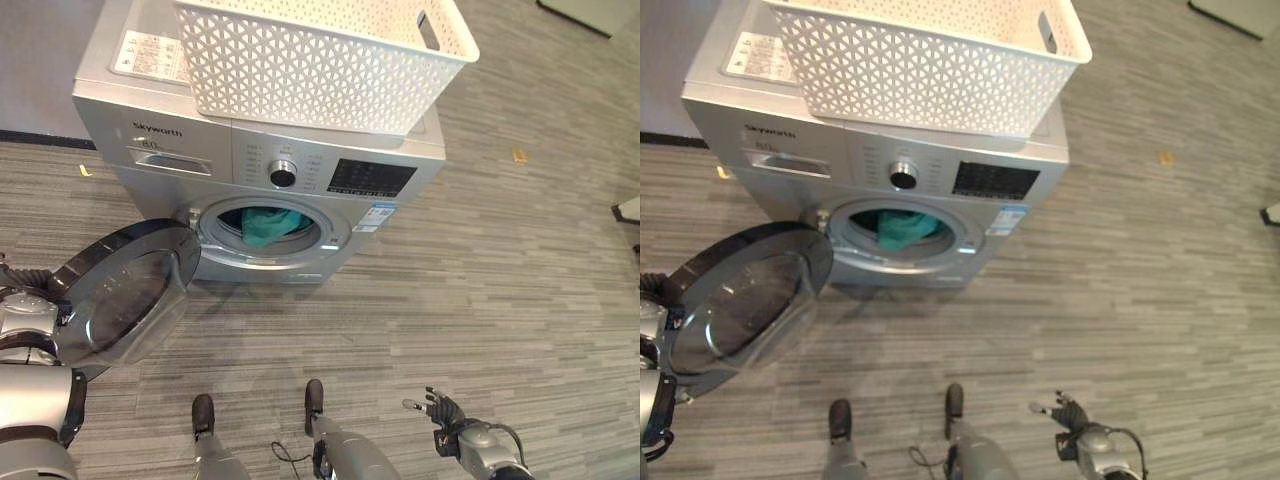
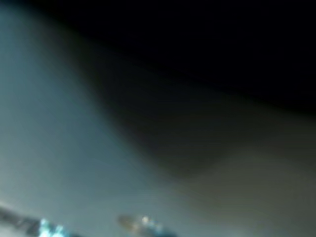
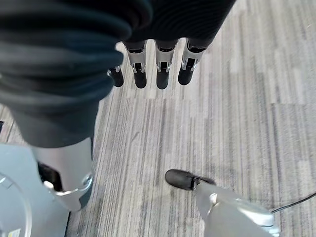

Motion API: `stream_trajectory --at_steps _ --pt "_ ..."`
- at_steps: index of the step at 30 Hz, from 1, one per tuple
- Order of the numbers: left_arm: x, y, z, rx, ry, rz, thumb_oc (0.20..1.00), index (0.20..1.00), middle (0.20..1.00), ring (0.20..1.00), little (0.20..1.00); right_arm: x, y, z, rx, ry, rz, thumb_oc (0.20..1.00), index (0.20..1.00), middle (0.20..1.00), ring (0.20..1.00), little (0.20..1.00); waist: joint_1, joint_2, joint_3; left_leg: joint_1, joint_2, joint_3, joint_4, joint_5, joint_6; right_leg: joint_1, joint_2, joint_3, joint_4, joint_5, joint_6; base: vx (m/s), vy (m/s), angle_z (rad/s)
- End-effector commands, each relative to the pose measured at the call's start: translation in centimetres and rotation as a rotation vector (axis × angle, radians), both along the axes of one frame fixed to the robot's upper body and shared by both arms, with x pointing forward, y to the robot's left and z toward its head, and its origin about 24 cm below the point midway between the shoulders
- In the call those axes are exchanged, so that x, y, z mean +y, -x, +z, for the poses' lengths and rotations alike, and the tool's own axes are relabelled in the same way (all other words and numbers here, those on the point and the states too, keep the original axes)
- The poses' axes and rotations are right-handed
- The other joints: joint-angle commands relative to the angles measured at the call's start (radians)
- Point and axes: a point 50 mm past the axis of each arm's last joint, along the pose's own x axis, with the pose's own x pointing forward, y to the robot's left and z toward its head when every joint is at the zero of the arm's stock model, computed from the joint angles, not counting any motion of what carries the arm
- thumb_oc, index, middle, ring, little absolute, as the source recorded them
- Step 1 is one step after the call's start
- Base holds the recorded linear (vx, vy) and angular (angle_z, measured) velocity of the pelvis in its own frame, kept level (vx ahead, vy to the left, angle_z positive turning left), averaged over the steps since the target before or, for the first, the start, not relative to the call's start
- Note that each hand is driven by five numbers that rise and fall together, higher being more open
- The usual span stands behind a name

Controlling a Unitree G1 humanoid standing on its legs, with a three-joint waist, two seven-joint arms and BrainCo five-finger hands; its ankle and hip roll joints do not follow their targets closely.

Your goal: Grab the laundry basket,head to the washer,open it,put in the laundry and shut it.

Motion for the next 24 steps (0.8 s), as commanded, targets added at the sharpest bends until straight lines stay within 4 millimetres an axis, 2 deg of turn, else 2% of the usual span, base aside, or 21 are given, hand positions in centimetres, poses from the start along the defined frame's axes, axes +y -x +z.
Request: stream_trajectory --at_steps 1,2,4,5,7,8,13,14,17,19,21,22,23,24 --pt "-2.6 2.2 -7.4 0.373 0.168 -0.111 1.000 1.000 1.000 1.000 1.000 -0.7 -2.0 1.2 -0.039 0.047 0.055 1.000 1.000 1.000 1.000 1.000 -0.017 -0.022 0.005 -0.016 0.002 -0.054 0.009 -0.058 0.044 0.022 -0.046 0.021 0.001 -0.082 0.081 0.03 0.025 -0.01" --pt "-3.1 2.5 -8.3 0.429 0.184 -0.141 1.000 1.000 1.000 1.000 1.000 -0.7 -2.1 1.2 -0.036 0.051 0.063 1.000 1.000 1.000 1.000 1.000 -0.019 -0.020 0.002 -0.013 0.002 -0.051 0.009 -0.059 0.044 0.023 -0.046 0.023 0.001 -0.083 0.080 0.04 0.027 -0.01" --pt "-5.3 3.3 -11.5 0.588 0.235 -0.230 1.000 1.000 1.000 1.000 1.000 -0.7 -2.5 1.4 -0.035 0.069 0.089 1.000 1.000 1.000 1.000 1.000 -0.024 -0.012 -0.008 -0.001 0.001 -0.042 0.009 -0.066 0.046 0.027 -0.048 0.030 0.001 -0.085 0.079 0.05 0.031 -0.01" --pt "-8.0 4.0 -14.4 0.688 0.278 -0.321 1.000 1.000 1.000 1.000 1.000 -0.5 -2.7 1.5 -0.038 0.073 0.104 1.000 1.000 1.000 1.000 1.000 -0.027 -0.001 -0.015 0.015 -0.004 -0.035 0.009 -0.072 0.048 0.037 -0.050 0.034 0.001 -0.087 0.078 0.04 0.024 -0.01" --pt "-8.0 4.0 -14.4 0.688 0.278 -0.321 1.000 1.000 1.000 1.000 1.000 -0.5 -2.7 1.5 -0.038 0.073 0.104 1.000 1.000 1.000 1.000 1.000 -0.026 -0.001 -0.015 0.016 -0.004 -0.035 0.009 -0.072 0.048 0.037 -0.050 0.034 0.001 -0.087 0.078 0.03 0.024 -0.08" --pt "-10.1 4.5 -16.4 0.757 0.281 -0.397 1.000 1.000 1.000 1.000 1.000 -0.3 -2.7 1.4 -0.034 0.073 0.118 1.000 1.000 1.000 1.000 1.000 -0.030 0.015 -0.025 0.032 -0.011 -0.030 0.009 -0.078 0.051 0.047 -0.055 0.039 0.001 -0.090 0.076 0.06 0.042 -0.16" --pt "-17.8 5.9 -21.2 0.859 0.339 -0.614 1.000 1.000 1.000 1.000 1.000 0.2 -2.6 1.0 -0.007 0.073 0.127 1.000 1.000 1.000 1.000 1.000 -0.036 0.054 -0.037 0.095 -0.022 -0.003 0.009 -0.101 0.059 0.085 -0.064 0.062 0.004 -0.100 0.074 0.06 0.021 -0.06" --pt "-18.9 6.1 -21.7 0.858 0.350 -0.641 1.000 1.000 1.000 1.000 1.000 0.3 -2.4 0.8 0.005 0.071 0.124 1.000 1.000 1.000 1.000 1.000 -0.039 0.062 -0.045 0.102 -0.024 0.003 0.009 -0.104 0.060 0.088 -0.066 0.067 0.005 -0.102 0.073 0.07 -0.020 -0.21" --pt "-23.8 4.6 -22.0 0.823 0.318 -0.809 1.000 1.000 1.000 1.000 1.000 0.7 -1.7 0.2 0.041 0.065 0.117 1.000 1.000 1.000 1.000 1.000 -0.054 0.079 -0.054 0.134 -0.027 0.020 0.009 -0.115 0.064 0.104 -0.067 0.084 0.008 -0.108 0.073 0.06 -0.029 -0.30" --pt "-26.5 3.2 -21.4 0.755 0.321 -0.874 1.000 1.000 1.000 1.000 1.000 0.7 -1.3 -0.2 0.062 0.063 0.102 1.000 1.000 1.000 1.000 1.000 -0.065 0.086 -0.060 0.144 -0.030 0.026 0.009 -0.120 0.067 0.109 -0.068 0.094 0.009 -0.110 0.072 0.05 -0.048 -0.09" --pt "-30.6 1.3 -20.3 0.685 0.307 -1.010 1.000 1.000 1.000 1.000 1.000 0.6 -0.8 -0.5 0.093 0.074 0.099 1.000 1.000 1.000 1.000 1.000 -0.083 0.093 -0.068 0.157 -0.032 0.036 0.009 -0.128 0.071 0.111 -0.067 0.111 0.013 -0.110 0.075 0.05 -0.035 -0.20" --pt "-28.9 2.2 -20.8 0.684 0.217 -1.022 1.000 1.000 1.000 1.000 1.000 0.3 -0.7 -0.6 0.093 0.104 0.085 1.000 1.000 1.000 1.000 1.000 -0.069 0.100 -0.061 0.160 -0.037 0.035 0.009 -0.134 0.073 0.118 -0.070 0.108 0.013 -0.108 0.073 0.03 -0.033 -0.35" --pt "-30.1 2.3 -20.8 0.634 0.316 -1.049 1.000 1.000 1.000 1.000 1.000 0.2 0.0 -0.8 0.093 0.090 0.064 1.000 1.000 1.000 1.000 1.000 -0.065 0.108 -0.064 0.157 -0.037 0.035 0.009 -0.130 0.072 0.116 -0.072 0.105 0.010 -0.109 0.073 0.02 -0.038 -0.34" --pt "-31.1 1.0 -19.8 0.529 0.356 -1.023 1.000 1.000 1.000 1.000 1.000 -0.2 0.5 -1.1 0.112 0.084 0.036 1.000 1.000 1.000 1.000 1.000 -0.069 0.111 -0.060 0.162 -0.037 0.035 0.009 -0.131 0.072 0.122 -0.072 0.105 0.008 -0.112 0.073 0.01 -0.037 -0.28"
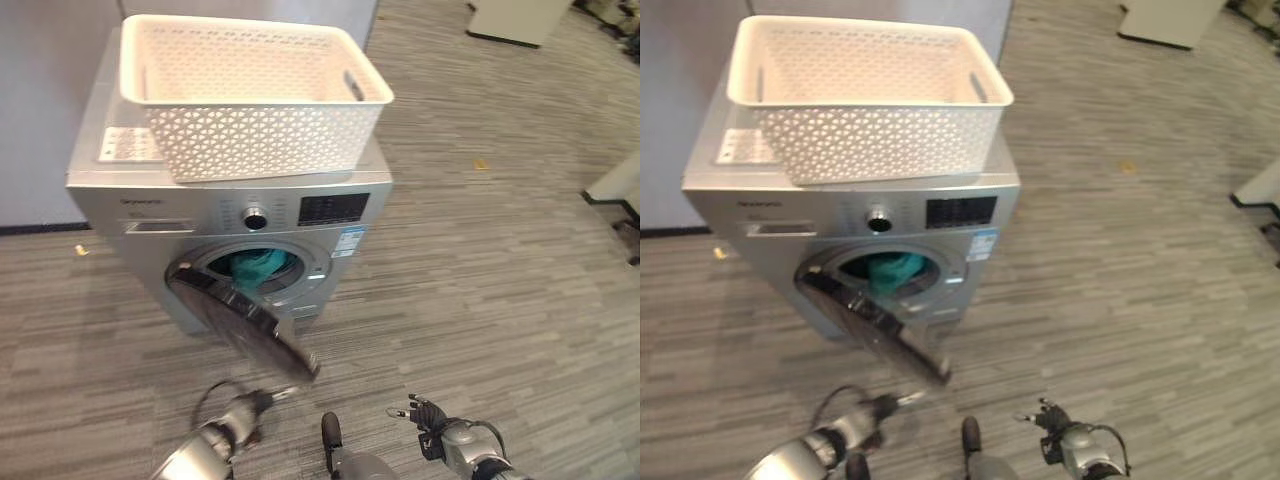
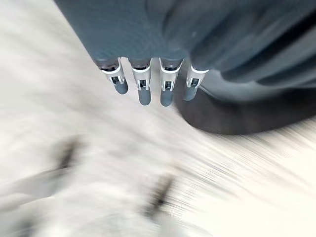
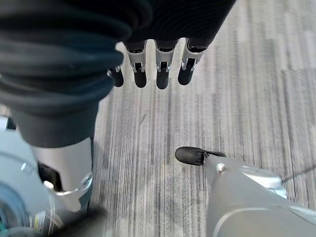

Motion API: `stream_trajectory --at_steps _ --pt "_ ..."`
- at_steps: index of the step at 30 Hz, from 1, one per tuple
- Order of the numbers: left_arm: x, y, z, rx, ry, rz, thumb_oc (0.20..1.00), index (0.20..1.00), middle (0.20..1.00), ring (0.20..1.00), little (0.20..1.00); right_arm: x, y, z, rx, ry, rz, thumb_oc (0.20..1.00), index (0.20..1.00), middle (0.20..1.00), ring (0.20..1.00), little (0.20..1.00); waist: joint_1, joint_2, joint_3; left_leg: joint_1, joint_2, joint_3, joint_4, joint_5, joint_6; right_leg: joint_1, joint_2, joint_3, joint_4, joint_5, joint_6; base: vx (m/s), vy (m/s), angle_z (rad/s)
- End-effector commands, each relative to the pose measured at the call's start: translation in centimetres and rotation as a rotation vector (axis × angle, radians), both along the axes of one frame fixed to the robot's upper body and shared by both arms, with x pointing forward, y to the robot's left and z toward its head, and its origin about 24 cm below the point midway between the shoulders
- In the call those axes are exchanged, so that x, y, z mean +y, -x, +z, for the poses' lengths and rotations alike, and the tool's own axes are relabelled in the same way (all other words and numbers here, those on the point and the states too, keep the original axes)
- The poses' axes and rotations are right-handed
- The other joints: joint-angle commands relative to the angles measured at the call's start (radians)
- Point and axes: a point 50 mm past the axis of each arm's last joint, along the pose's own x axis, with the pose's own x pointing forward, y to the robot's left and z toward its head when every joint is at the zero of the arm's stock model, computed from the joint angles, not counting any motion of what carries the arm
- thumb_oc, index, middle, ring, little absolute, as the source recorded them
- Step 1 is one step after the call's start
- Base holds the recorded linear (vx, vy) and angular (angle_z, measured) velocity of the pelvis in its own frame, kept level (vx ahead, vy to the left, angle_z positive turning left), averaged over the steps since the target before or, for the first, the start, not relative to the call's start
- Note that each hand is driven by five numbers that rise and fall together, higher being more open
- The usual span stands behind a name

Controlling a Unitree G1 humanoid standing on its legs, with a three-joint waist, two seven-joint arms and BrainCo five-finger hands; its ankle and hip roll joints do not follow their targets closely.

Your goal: Grab the laundry basket,head to the washer,open it,put in the laundry and shut it.

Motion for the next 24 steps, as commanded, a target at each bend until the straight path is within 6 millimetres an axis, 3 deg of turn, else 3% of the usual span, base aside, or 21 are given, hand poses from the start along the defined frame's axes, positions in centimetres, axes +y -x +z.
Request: stream_trajectory --at_steps 1,3,6,7,8,9,10,11,12,16,17,18,24 --pt "-0.1 -4.5 3.3 -0.166 0.127 0.144 1.000 1.000 1.000 1.000 1.000 -2.8 -0.5 0.6 -0.016 0.090 -0.061 1.000 1.000 1.000 1.000 1.000 -0.001 0.073 0.056 -0.019 0.024 -0.096 0.009 -0.062 0.012 0.025 -0.015 -0.021 0.008 -0.095 0.042 0.00 -0.028 -0.11" --pt "-3.7 -6.3 5.8 -0.265 0.276 0.101 1.000 1.000 1.000 1.000 1.000 -3.4 0.1 0.4 -0.002 0.118 -0.082 1.000 1.000 1.000 1.000 1.000 -0.007 0.081 0.056 -0.019 0.019 -0.097 0.009 -0.065 0.014 0.026 -0.016 -0.021 0.006 -0.092 0.044 0.01 -0.008 0.02" --pt "-6.5 -8.5 9.8 -0.401 0.446 0.084 1.000 1.000 1.000 1.000 1.000 -3.9 0.7 0.3 0.016 0.139 -0.088 1.000 1.000 1.000 1.000 1.000 -0.010 0.093 0.052 -0.019 0.017 -0.097 0.009 -0.069 0.015 0.026 -0.019 -0.020 0.002 -0.089 0.047 0.00 0.000 0.00" --pt "-9.8 -8.3 11.1 -0.386 0.553 0.049 1.000 1.000 1.000 1.000 1.000 -4.1 0.9 0.2 0.026 0.140 -0.088 1.000 1.000 1.000 1.000 1.000 -0.016 0.097 0.054 -0.014 0.018 -0.095 0.009 -0.070 0.016 0.031 -0.019 -0.020 0.001 -0.091 0.050 0.00 0.000 0.00" --pt "-9.3 -8.1 11.1 -0.454 0.487 -0.034 1.000 1.000 1.000 1.000 1.000 -4.1 0.8 0.2 0.027 0.149 -0.099 1.000 1.000 1.000 1.000 1.000 -0.006 0.099 0.060 -0.016 0.017 -0.102 0.009 -0.070 0.017 0.037 -0.021 -0.030 0.001 -0.092 0.049 0.01 -0.019 0.03" --pt "-9.8 -7.0 10.4 -0.393 0.538 -0.055 1.000 1.000 1.000 1.000 1.000 -4.1 1.1 0.2 0.013 0.141 -0.119 1.000 1.000 1.000 1.000 1.000 -0.002 0.103 0.058 -0.020 0.018 -0.105 0.009 -0.066 0.016 0.036 -0.021 -0.034 0.001 -0.097 0.049 -0.01 -0.018 0.12" --pt "-8.3 -6.8 9.5 -0.386 0.510 -0.043 1.000 1.000 1.000 1.000 1.000 -4.2 1.2 0.1 0.019 0.136 -0.134 1.000 1.000 1.000 1.000 1.000 0.004 0.105 0.059 -0.020 0.018 -0.107 0.009 -0.065 0.014 0.040 -0.022 -0.038 0.001 -0.100 0.050 0.00 -0.005 0.19" --pt "-8.2 -6.8 9.5 -0.386 0.510 -0.043 1.000 1.000 1.000 1.000 1.000 -4.2 1.2 0.1 0.019 0.136 -0.134 1.000 1.000 1.000 1.000 1.000 0.003 0.105 0.059 -0.020 0.018 -0.108 0.009 -0.065 0.014 0.041 -0.022 -0.038 0.001 -0.100 0.050 0.01 -0.009 0.12" --pt "-2.6 -6.3 8.6 -0.435 0.496 0.089 1.000 1.000 1.000 1.000 1.000 -4.9 1.6 0.2 0.000 0.140 -0.179 1.000 1.000 1.000 1.000 1.000 0.025 0.113 0.059 -0.019 0.016 -0.117 0.009 -0.064 0.010 0.053 -0.025 -0.056 0.001 -0.107 0.052 0.00 0.000 0.00" --pt "3.6 -1.6 5.6 -0.339 0.574 0.300 1.000 1.000 1.000 1.000 1.000 -4.6 2.3 0.0 -0.026 0.094 -0.214 1.000 1.000 1.000 1.000 1.000 0.080 0.126 0.062 -0.018 0.015 -0.142 0.009 -0.057 0.007 0.080 -0.025 -0.090 0.001 -0.127 0.050 0.01 -0.022 0.31" --pt "6.3 0.4 3.9 -0.283 0.569 0.440 1.000 1.000 1.000 1.000 1.000 -4.7 2.8 -0.1 -0.022 0.088 -0.218 1.000 1.000 1.000 1.000 1.000 0.100 0.126 0.061 -0.008 0.012 -0.149 0.009 -0.059 0.008 0.098 -0.028 -0.100 0.001 -0.130 0.052 0.00 -0.004 0.47" --pt "6.3 0.4 3.9 -0.283 0.568 0.440 1.000 1.000 1.000 1.000 1.000 -4.7 2.7 -0.1 -0.022 0.088 -0.218 1.000 1.000 1.000 1.000 1.000 0.099 0.126 0.059 -0.011 0.012 -0.149 0.009 -0.058 0.008 0.094 -0.028 -0.100 0.001 -0.129 0.051 0.00 -0.011 0.35" --pt "11.5 5.7 0.7 -0.217 0.455 0.745 1.000 1.000 1.000 1.000 1.000 -4.7 4.7 -0.7 0.001 0.045 -0.305 1.000 1.000 1.000 1.000 1.000 0.149 0.124 0.044 0.005 -0.005 -0.183 0.009 -0.059 0.013 0.139 -0.039 -0.136 0.001 -0.137 0.050 -0.02 -0.009 0.14"
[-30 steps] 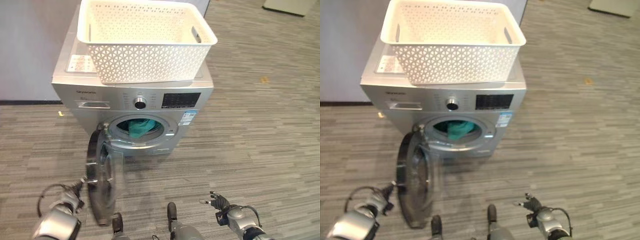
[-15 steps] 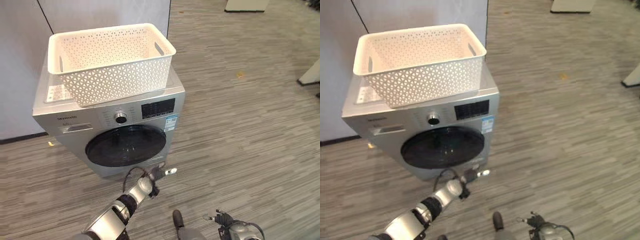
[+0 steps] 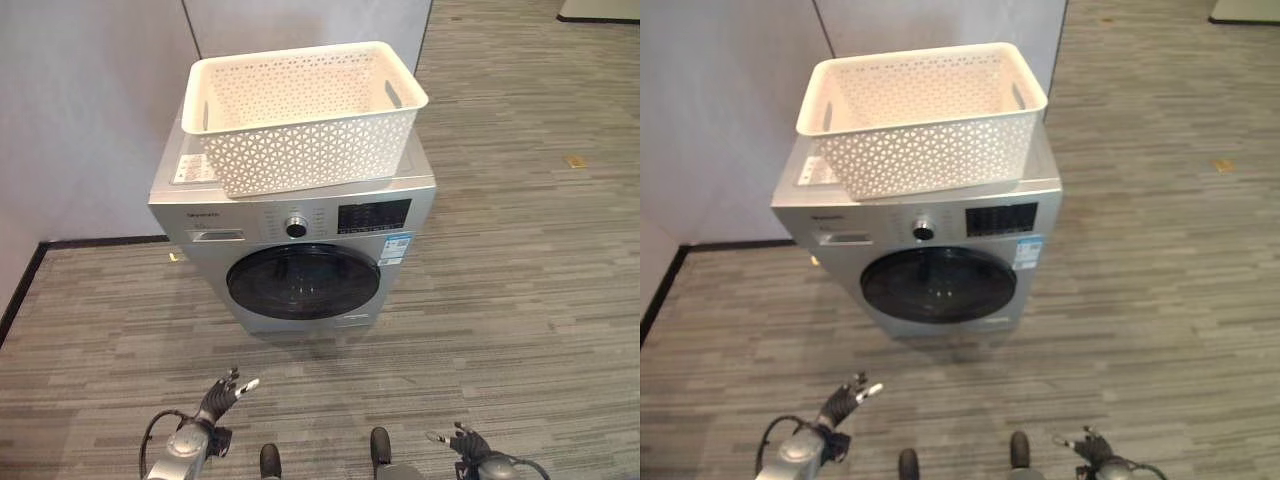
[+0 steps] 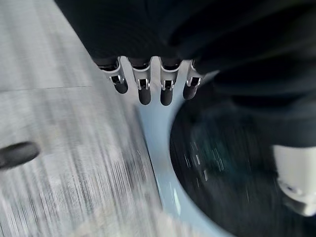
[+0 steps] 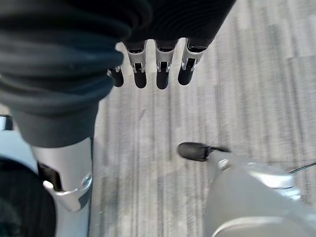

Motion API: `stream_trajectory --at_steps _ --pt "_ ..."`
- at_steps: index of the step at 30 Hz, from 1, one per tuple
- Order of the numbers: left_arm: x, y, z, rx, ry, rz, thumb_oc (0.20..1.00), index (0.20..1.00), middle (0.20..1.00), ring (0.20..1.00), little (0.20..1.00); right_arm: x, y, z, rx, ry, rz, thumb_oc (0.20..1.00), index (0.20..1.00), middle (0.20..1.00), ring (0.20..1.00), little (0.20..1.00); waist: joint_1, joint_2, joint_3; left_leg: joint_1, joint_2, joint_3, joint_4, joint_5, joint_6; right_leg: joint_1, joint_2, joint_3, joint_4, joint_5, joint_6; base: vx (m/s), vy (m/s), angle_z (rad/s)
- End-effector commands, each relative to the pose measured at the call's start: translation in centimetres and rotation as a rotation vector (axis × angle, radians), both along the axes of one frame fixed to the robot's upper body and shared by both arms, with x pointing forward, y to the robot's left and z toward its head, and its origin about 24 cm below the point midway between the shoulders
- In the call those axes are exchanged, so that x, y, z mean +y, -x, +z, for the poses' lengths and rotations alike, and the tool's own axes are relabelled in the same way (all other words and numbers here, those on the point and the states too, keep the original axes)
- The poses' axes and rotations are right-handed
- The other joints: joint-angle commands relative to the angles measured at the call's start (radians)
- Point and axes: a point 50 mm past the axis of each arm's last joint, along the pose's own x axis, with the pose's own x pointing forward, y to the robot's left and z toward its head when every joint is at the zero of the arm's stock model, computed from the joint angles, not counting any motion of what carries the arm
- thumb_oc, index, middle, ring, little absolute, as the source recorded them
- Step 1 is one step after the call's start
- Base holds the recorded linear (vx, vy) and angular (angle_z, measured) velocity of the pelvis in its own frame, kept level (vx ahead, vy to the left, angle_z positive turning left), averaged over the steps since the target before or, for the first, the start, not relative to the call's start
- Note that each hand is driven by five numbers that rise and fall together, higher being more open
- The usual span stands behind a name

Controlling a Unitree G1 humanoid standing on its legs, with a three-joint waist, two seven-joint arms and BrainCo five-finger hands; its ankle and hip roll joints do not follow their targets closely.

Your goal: Grab the laundry basket,head to the washer,open it,put in the laundry and shut it.

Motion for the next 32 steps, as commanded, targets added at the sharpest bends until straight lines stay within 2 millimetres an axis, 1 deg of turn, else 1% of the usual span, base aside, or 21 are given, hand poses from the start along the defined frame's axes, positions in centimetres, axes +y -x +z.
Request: stream_trajectory --at_steps 1,2,4,6,7,8,9,11,12,15,19,20,24,32 --pt "0.5 -2.0 0.3 -0.073 -0.013 0.079 1.000 1.000 1.000 1.000 1.000 -0.2 0.3 -0.1 -0.027 -0.027 -0.090 1.000 1.000 1.000 1.000 1.000 0.005 -0.029 -0.005 -0.006 -0.025 -0.061 0.011 -0.067 0.034 0.056 -0.053 -0.023 0.010 -0.106 0.054 -0.02 -0.002 0.16" --pt "1.2 -1.2 0.0 -0.055 -0.036 0.134 1.000 1.000 1.000 1.000 1.000 -0.2 1.0 -0.3 -0.016 -0.032 -0.112 1.000 1.000 1.000 1.000 1.000 0.011 -0.031 -0.009 -0.002 -0.028 -0.068 0.011 -0.069 0.035 0.063 -0.054 -0.030 0.010 -0.108 0.054 -0.02 -0.008 0.12" --pt "2.2 0.8 -1.3 0.041 -0.062 0.230 1.000 1.000 1.000 1.000 1.000 -0.1 2.1 -0.6 0.015 -0.038 -0.145 1.000 1.000 1.000 1.000 1.000 0.018 -0.033 -0.017 0.006 -0.032 -0.077 0.011 -0.071 0.035 0.079 -0.058 -0.043 0.010 -0.113 0.054 -0.02 -0.007 0.16" --pt "2.7 2.6 -2.2 0.139 -0.097 0.247 1.000 1.000 1.000 1.000 1.000 -0.3 3.2 -0.9 0.057 -0.034 -0.162 1.000 1.000 1.000 1.000 1.000 0.020 -0.037 -0.027 0.016 -0.036 -0.082 0.011 -0.074 0.036 0.096 -0.060 -0.052 0.010 -0.117 0.053 -0.01 0.003 0.24" --pt "3.1 4.1 -2.8 0.207 -0.115 0.267 1.000 1.000 1.000 1.000 1.000 -0.3 4.4 -1.3 0.111 -0.034 -0.168 1.000 1.000 1.000 1.000 1.000 0.022 -0.037 -0.037 0.026 -0.038 -0.083 0.011 -0.079 0.036 0.110 -0.064 -0.059 0.010 -0.120 0.053 -0.01 0.009 0.07" --pt "3.1 4.1 -2.8 0.207 -0.115 0.267 1.000 1.000 1.000 1.000 1.000 -0.3 4.4 -1.3 0.111 -0.034 -0.168 1.000 1.000 1.000 1.000 1.000 0.022 -0.037 -0.037 0.027 -0.039 -0.083 0.011 -0.079 0.036 0.110 -0.064 -0.059 0.010 -0.120 0.053 0.00 0.000 0.00" --pt "3.4 4.9 -3.0 0.242 -0.122 0.292 1.000 1.000 1.000 1.000 1.000 -0.2 5.4 -1.5 0.158 -0.037 -0.176 1.000 1.000 1.000 1.000 1.000 0.026 -0.038 -0.047 0.039 -0.041 -0.084 0.011 -0.084 0.038 0.124 -0.068 -0.063 0.010 -0.121 0.053 0.00 0.000 0.00" --pt "3.4 5.6 -3.2 0.258 -0.102 0.342 1.000 1.000 1.000 1.000 1.000 0.1 6.0 -1.7 0.185 -0.045 -0.185 1.000 1.000 1.000 1.000 1.000 0.031 -0.042 -0.058 0.055 -0.043 -0.087 0.011 -0.089 0.040 0.142 -0.072 -0.068 0.010 -0.124 0.051 0.00 0.000 0.00" --pt "3.4 5.7 -3.3 0.258 -0.097 0.352 1.000 1.000 1.000 1.000 1.000 0.3 6.5 -1.8 0.208 -0.045 -0.177 1.000 1.000 1.000 1.000 1.000 0.032 -0.043 -0.062 0.063 -0.044 -0.087 0.011 -0.091 0.040 0.152 -0.074 -0.070 0.010 -0.126 0.051 0.00 0.000 0.00" --pt "3.4 5.6 -3.2 0.254 -0.089 0.363 1.000 1.000 1.000 1.000 1.000 0.5 6.4 -1.9 0.214 -0.044 -0.162 1.000 1.000 1.000 1.000 1.000 0.033 -0.046 -0.066 0.070 -0.046 -0.087 0.011 -0.094 0.040 0.160 -0.075 -0.073 0.010 -0.127 0.050 0.00 0.000 0.00" --pt "3.4 5.3 -3.1 0.239 -0.088 0.371 1.000 1.000 1.000 1.000 1.000 0.8 6.0 -1.9 0.208 -0.049 -0.146 1.000 1.000 1.000 1.000 1.000 0.034 -0.048 -0.069 0.077 -0.046 -0.090 0.011 -0.096 0.042 0.168 -0.074 -0.074 0.010 -0.128 0.048 0.00 0.000 0.00" --pt "3.3 5.1 -3.1 0.232 -0.081 0.379 1.000 1.000 1.000 1.000 1.000 1.0 5.5 -1.9 0.194 -0.052 -0.145 1.000 1.000 1.000 1.000 1.000 0.036 -0.049 -0.071 0.079 -0.045 -0.091 0.011 -0.096 0.042 0.169 -0.073 -0.073 0.010 -0.128 0.047 0.00 0.000 0.00" --pt "3.1 5.1 -3.2 0.231 -0.077 0.366 1.000 1.000 1.000 1.000 1.000 1.2 4.9 -1.8 0.168 -0.052 -0.128 1.000 1.000 1.000 1.000 1.000 0.031 -0.049 -0.073 0.078 -0.044 -0.091 0.011 -0.096 0.042 0.167 -0.073 -0.073 0.010 -0.127 0.046 0.00 0.000 0.00" --pt "3.1 5.4 -3.3 0.249 -0.087 0.351 1.000 1.000 1.000 1.000 1.000 1.3 4.7 -1.8 0.162 -0.046 -0.107 1.000 1.000 1.000 1.000 1.000 0.028 -0.051 -0.076 0.069 -0.045 -0.095 0.011 -0.092 0.042 0.157 -0.072 -0.076 0.010 -0.123 0.046 0.00 0.000 0.00"
